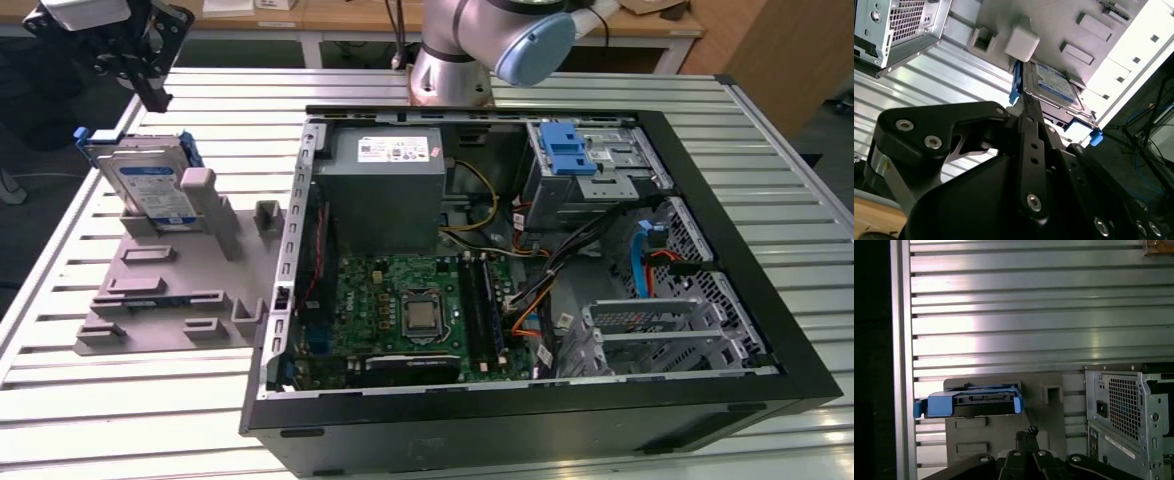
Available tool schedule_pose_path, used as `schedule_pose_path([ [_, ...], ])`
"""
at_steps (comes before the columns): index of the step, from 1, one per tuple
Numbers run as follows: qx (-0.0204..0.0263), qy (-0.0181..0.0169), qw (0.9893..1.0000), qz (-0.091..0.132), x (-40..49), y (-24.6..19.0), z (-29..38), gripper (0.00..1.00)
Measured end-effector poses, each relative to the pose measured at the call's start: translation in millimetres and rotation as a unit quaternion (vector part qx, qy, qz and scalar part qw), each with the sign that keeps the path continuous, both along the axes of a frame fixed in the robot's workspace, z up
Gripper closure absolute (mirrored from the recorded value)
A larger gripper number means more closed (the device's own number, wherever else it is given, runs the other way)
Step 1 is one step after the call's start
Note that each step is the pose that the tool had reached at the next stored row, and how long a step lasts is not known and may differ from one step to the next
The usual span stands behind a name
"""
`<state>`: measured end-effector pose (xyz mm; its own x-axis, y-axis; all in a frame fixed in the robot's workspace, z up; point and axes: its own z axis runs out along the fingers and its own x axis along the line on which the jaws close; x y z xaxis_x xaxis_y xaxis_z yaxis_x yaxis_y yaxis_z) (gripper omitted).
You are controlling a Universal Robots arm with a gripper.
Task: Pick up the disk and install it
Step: 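Reach for the disk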
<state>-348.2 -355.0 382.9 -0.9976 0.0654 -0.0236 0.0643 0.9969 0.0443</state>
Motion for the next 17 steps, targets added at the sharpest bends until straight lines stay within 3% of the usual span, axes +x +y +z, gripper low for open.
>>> schedule_pose_path([
  [17,0.0,0.0,1.0,0.0,-15.2,0.0,-0.8,0.89],
])
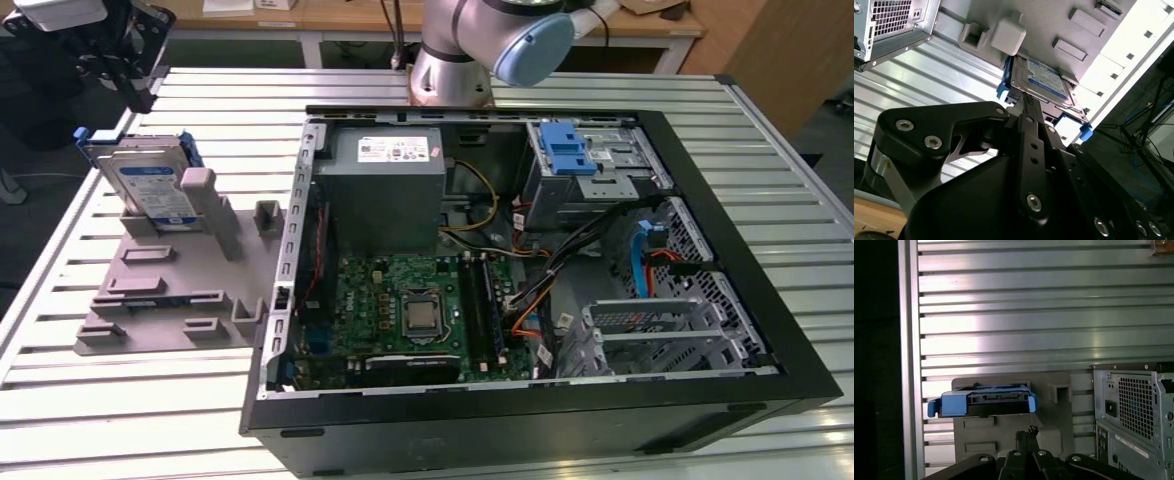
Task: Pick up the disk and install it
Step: 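Reach for the disk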
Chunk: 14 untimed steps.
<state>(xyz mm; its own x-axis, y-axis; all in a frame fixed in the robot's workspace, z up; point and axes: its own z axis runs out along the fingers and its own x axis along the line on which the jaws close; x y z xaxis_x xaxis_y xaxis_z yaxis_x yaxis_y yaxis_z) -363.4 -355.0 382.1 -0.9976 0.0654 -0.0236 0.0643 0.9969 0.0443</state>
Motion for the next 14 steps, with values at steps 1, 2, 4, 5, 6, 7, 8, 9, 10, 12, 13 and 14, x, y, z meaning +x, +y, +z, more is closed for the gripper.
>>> schedule_pose_path([
  [1,0.0,0.0001,1.0,0.0,-0.1,0.0,0.1,0.89],
  [2,0.0,0.0001,1.0,0.0,-0.2,0.0,0.1,0.89],
  [4,0.0,0.0001,1.0,0.0,-1.7,0.0,0.0,0.89],
  [5,0.0,0.0001,1.0,0.0,-3.1,0.0,0.0,0.89],
  [6,0.0,0.0,1.0,0.0,-4.9,0.0,0.0,0.89],
  [7,0.0,0.0,1.0,0.0,-6.5,0.0,-0.1,0.89],
  [8,0.0,0.0001,1.0,0.0,-8.1,0.0,0.0,0.89],
  [9,0.0,0.0,1.0,0.0,-9.7,0.0,-0.1,0.89],
  [10,0.0,0.0,1.0,0.0,-11.2,0.0,-0.2,0.89],
  [12,0.0,0.0,1.0,0.0,-13.6,0.0,-0.4,0.89],
  [13,0.0,0.0,1.0,0.0,-15.1,0.0,-0.5,0.89],
  [14,0.0,0.0,1.0,0.0,-16.7,0.0,-0.6,0.89],
])
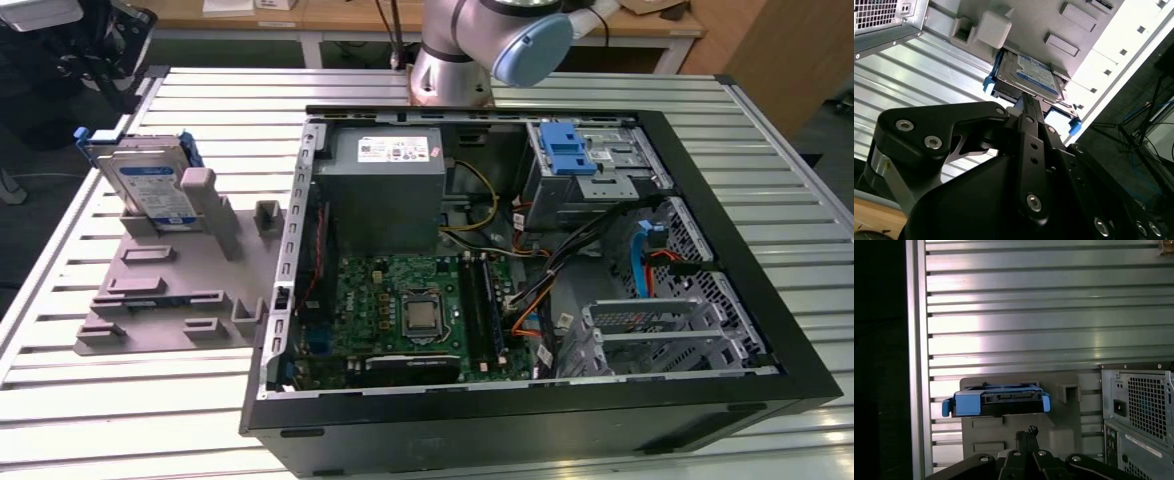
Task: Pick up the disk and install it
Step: 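Reach for the disk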
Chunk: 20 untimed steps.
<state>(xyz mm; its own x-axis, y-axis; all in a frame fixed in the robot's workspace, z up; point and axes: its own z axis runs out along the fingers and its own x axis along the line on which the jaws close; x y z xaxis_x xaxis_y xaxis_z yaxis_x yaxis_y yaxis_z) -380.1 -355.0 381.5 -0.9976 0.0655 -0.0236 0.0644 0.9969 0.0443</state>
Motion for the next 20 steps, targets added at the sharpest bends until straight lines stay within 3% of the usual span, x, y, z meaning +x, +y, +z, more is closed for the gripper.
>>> schedule_pose_path([
  [20,0.0,0.0,1.0,0.0,-30.6,0.0,-1.7,0.89],
])
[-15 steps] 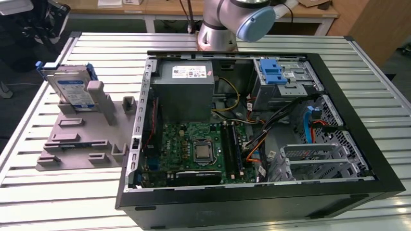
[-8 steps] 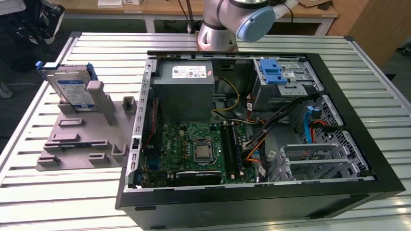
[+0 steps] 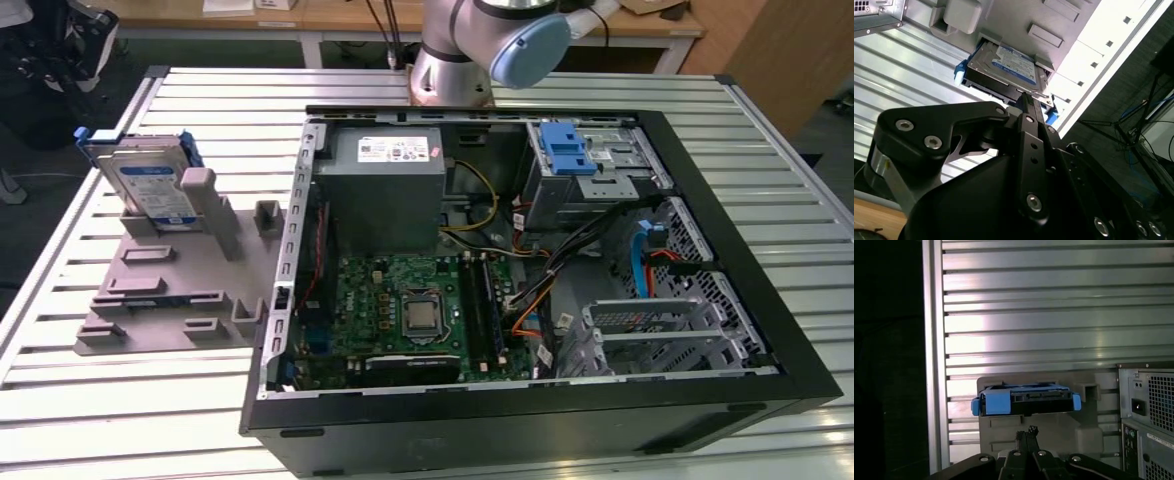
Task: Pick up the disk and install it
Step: 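Reach for the disk, then pick up the disk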
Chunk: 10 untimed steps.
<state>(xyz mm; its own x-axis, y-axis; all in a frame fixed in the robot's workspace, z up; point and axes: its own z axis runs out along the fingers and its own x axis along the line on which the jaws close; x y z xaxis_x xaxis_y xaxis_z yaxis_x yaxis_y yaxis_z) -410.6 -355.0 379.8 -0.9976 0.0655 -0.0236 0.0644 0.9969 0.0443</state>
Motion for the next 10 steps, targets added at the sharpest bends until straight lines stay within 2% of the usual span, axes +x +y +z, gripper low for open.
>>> schedule_pose_path([
  [10,0.0,0.0001,1.0,0.0,-2.6,0.0,0.1,0.89],
])
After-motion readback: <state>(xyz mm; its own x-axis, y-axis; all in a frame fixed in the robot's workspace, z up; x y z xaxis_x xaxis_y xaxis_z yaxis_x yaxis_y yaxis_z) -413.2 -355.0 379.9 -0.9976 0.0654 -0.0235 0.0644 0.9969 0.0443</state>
